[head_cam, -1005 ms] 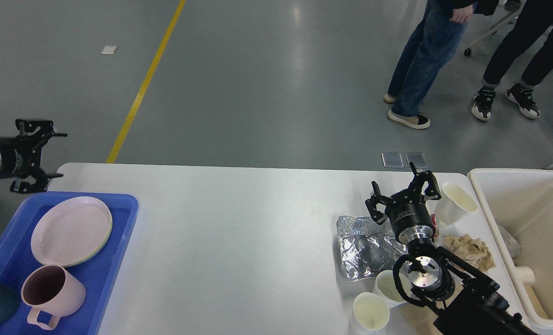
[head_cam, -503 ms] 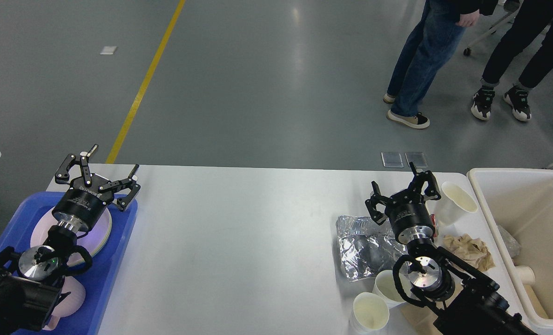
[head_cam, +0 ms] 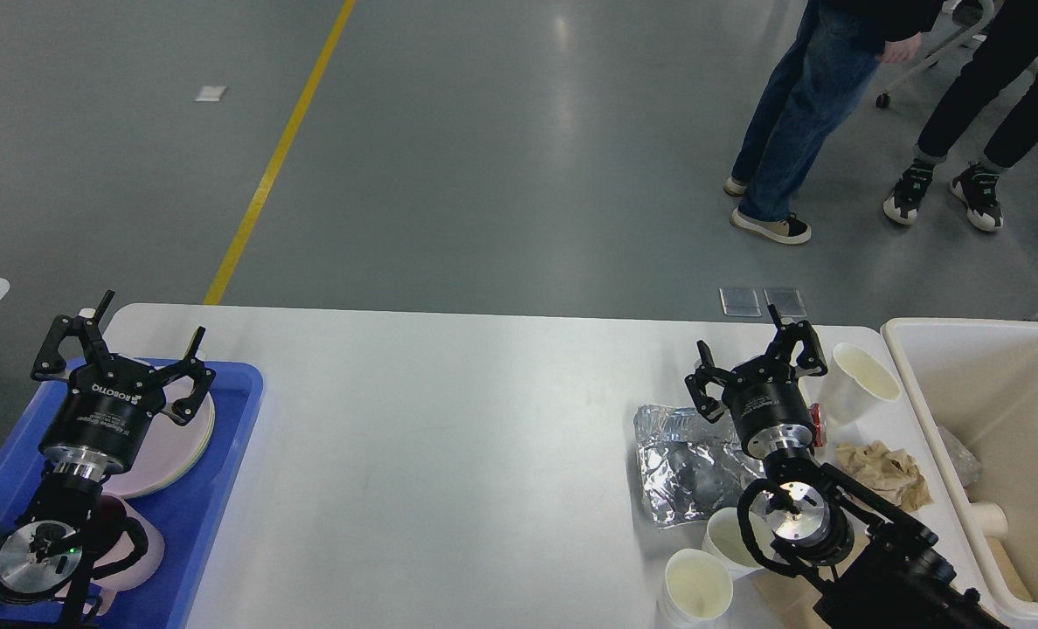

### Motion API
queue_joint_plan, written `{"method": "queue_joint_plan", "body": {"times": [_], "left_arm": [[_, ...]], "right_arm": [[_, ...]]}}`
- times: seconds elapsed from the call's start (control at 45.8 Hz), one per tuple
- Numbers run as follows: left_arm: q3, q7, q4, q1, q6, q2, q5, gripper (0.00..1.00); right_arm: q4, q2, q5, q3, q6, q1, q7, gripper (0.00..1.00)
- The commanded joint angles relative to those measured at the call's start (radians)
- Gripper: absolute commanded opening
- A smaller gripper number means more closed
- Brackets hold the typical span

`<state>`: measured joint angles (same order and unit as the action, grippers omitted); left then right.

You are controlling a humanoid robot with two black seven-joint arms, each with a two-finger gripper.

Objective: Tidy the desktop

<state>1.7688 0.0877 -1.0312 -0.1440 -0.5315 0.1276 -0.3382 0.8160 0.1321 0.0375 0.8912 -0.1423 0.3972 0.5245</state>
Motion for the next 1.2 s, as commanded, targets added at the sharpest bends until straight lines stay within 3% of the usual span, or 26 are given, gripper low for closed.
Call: {"method": "queue_joint_plan", "body": {"times": [0.0,0.393,1.18], "left_arm": [[0.006,0.000,0.010,-0.002,-0.005,0.010,0.010,0.96],[0.049,0.012,0.014,0.122,-0.018,0.009,0.011,0.96],[0.046,0.014,0.013,0.116,-0.024,-0.003,0.102,0.96]], "right_arm": [[-0.001,0.000,0.001,0.000,0.000,0.000,0.000,1.00],[0.000,0.000,-0.001,0.000,0.001,0.000,0.000,1.00],[-0.005,0.000,-0.001,-0.001,0.000,0.002,0.002,1.00]]}}
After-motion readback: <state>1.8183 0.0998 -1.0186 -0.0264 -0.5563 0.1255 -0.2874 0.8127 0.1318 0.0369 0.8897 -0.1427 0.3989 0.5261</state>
